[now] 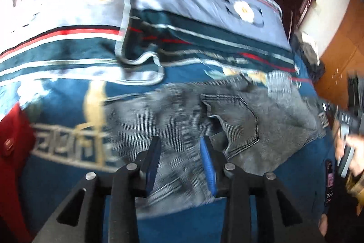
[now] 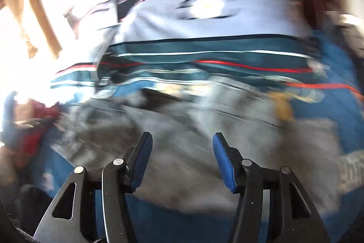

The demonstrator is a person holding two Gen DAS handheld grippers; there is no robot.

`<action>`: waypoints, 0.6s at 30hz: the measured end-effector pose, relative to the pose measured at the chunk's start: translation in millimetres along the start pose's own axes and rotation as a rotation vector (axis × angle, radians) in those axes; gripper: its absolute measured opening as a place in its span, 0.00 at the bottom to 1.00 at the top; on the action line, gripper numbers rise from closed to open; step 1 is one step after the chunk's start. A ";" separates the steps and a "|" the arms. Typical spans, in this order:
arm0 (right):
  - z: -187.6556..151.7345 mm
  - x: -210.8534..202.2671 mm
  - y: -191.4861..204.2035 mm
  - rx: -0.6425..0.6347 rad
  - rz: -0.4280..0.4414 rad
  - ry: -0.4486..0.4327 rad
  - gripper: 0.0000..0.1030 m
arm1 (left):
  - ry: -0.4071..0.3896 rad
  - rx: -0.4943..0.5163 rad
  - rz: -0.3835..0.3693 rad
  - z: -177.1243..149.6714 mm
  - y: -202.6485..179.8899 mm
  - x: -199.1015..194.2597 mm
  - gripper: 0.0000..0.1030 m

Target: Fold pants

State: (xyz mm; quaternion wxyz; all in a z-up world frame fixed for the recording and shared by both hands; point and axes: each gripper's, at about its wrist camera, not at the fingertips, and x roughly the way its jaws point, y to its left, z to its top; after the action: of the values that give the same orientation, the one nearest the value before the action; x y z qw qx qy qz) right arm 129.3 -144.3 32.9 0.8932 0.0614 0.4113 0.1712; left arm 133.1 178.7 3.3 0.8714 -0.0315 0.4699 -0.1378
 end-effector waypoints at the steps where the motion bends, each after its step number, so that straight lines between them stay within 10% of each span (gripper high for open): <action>1: 13.2 20.2 8.2 -0.009 0.055 0.030 0.52 | 0.023 0.017 -0.002 0.6 -5.7 12.4 0.37; 5: 52.6 92.9 26.9 -0.029 0.161 0.153 0.53 | 0.171 0.087 0.049 -19.5 -14.5 70.3 0.38; 10: 79.4 158.2 48.5 -0.091 0.184 0.267 0.51 | 0.106 0.076 0.008 -14.6 -10.8 48.6 0.38; 15: 74.4 187.6 60.3 -0.186 0.142 0.402 0.19 | 0.068 0.029 0.038 -6.3 14.8 40.4 0.40; 18: 77.5 187.7 68.5 -0.243 0.072 0.338 0.09 | 0.107 0.031 0.080 -5.4 25.5 58.6 0.40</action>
State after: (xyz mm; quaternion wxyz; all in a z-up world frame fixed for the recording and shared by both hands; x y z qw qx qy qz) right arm 283.6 -11.0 -33.2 0.8056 -0.0617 0.5293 0.2590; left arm 164.6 187.8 -51.9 0.8501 0.0085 0.5146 -0.1116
